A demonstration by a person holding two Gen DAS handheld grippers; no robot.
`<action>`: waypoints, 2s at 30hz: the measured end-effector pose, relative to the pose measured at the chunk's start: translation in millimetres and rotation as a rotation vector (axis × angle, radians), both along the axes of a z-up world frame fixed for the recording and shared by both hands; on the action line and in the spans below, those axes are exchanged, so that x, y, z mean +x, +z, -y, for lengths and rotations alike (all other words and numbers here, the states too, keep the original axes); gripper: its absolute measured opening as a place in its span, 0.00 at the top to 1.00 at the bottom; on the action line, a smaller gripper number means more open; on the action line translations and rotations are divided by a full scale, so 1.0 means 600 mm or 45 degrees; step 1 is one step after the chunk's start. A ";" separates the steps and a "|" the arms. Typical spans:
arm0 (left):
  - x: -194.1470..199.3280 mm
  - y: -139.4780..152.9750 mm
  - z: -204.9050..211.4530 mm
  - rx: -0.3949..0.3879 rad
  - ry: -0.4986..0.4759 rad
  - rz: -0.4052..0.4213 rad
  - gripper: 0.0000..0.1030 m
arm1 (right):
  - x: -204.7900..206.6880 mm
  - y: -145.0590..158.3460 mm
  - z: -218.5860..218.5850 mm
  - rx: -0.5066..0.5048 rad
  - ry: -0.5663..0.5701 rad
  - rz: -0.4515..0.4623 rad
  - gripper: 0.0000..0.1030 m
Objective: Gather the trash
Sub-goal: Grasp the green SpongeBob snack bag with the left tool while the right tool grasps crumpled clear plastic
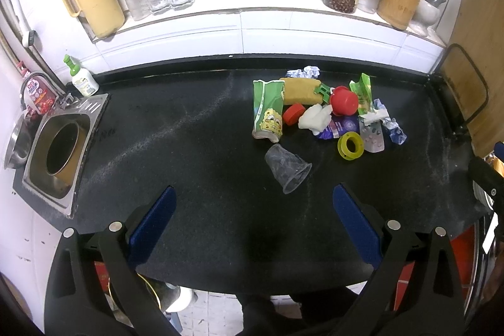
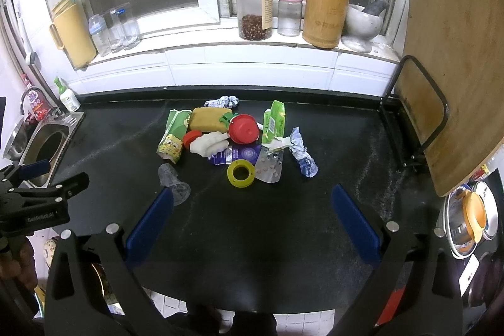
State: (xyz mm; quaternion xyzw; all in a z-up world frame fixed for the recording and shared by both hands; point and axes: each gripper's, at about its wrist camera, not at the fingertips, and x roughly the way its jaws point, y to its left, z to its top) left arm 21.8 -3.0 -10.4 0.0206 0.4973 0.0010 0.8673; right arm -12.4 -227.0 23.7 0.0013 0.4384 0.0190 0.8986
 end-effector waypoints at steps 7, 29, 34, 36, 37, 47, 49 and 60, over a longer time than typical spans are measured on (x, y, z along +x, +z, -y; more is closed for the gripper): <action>0.005 -0.008 0.001 0.004 0.001 -0.010 0.06 | 0.013 -0.008 0.005 0.001 0.007 -0.011 0.06; 0.243 -0.215 0.006 0.038 -0.110 -0.103 0.06 | 0.202 -0.211 0.118 0.028 0.029 -0.143 0.06; 0.286 -0.274 0.010 0.063 -0.148 -0.167 0.06 | 0.271 -0.285 0.161 0.018 0.011 -0.230 0.13; 0.300 -0.293 0.009 0.050 -0.172 -0.189 0.06 | 0.292 -0.311 0.171 0.014 0.013 -0.274 0.16; 0.304 -0.300 0.008 0.046 -0.174 -0.203 0.06 | 0.305 -0.328 0.176 0.001 0.018 -0.309 0.18; 0.355 -0.341 0.002 0.022 -0.207 -0.267 0.10 | 0.345 -0.404 0.185 -0.031 0.077 -0.455 0.50; 0.357 -0.343 -0.004 0.012 -0.210 -0.274 0.13 | 0.345 -0.409 0.186 -0.028 0.088 -0.465 0.60; 0.355 -0.311 -0.037 -0.006 -0.177 -0.222 0.43 | 0.323 -0.370 0.188 -0.026 0.037 -0.400 0.77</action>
